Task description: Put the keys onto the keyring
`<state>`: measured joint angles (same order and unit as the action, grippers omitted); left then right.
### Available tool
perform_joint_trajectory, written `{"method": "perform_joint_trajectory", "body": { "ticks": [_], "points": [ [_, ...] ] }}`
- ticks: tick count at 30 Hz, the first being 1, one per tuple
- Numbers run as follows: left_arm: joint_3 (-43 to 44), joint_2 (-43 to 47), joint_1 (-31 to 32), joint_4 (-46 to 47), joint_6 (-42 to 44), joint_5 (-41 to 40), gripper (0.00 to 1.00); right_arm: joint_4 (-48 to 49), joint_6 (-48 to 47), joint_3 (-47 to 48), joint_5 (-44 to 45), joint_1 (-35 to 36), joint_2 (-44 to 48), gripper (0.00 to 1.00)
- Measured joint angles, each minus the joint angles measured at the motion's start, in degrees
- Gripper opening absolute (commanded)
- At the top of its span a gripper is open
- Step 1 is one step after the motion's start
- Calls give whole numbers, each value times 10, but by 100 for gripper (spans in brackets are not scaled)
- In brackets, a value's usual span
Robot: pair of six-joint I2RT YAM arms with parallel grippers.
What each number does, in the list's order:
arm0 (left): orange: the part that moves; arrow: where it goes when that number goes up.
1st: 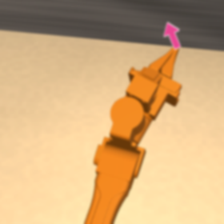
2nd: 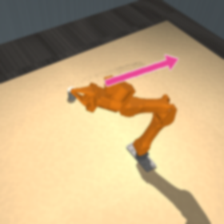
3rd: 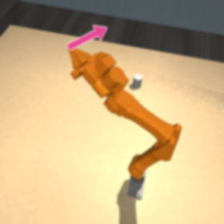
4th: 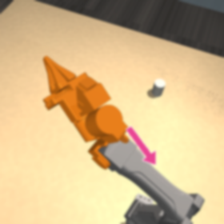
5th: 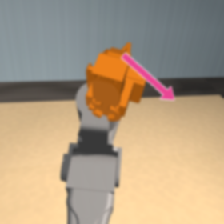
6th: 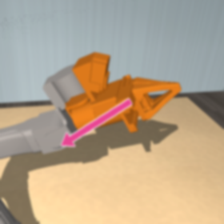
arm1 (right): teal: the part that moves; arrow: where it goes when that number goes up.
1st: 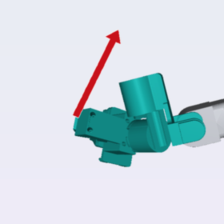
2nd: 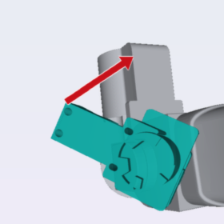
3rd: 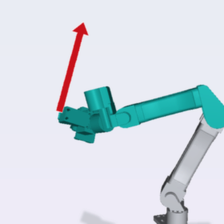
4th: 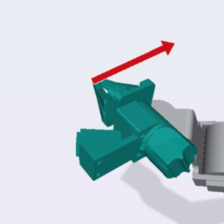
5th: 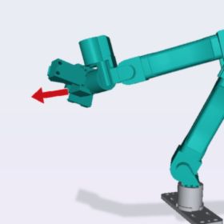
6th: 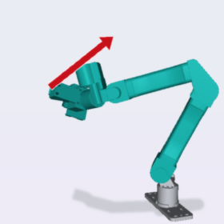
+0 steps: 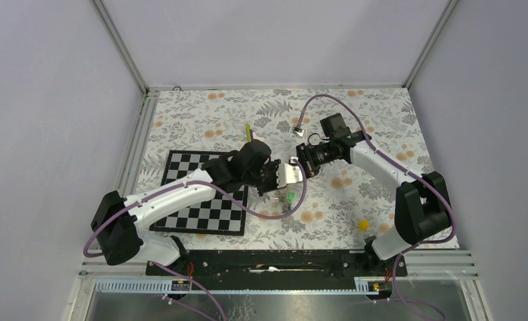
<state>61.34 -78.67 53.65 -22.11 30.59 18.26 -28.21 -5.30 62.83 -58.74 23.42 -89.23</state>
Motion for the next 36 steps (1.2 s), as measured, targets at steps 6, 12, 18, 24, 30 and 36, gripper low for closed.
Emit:
{"method": "perform_joint_trajectory", "body": {
  "ticks": [6, 12, 18, 24, 30, 36],
  "points": [
    [0, 0, 24, -23, 1, 52, 0, 21, -4, 11, 43, -3, -14, 0],
    [0, 0, 31, -23, 2, 70, 0, 23, -15, 13, 54, -3, -17, 0],
    [0, 3, 30, -23, 4, 61, 0, 9, -54, 13, 56, -19, -16, 0],
    [-1, 19, 18, -21, 3, 32, 0, -34, -107, 13, 56, -65, 10, 0],
    [-3, 32, -7, -2, -20, 5, 0, -71, -153, 13, 50, -68, 77, 0],
    [-3, 30, -12, 23, -52, -31, 0, -68, -148, 10, 39, -41, 106, 0]
  ]
}}
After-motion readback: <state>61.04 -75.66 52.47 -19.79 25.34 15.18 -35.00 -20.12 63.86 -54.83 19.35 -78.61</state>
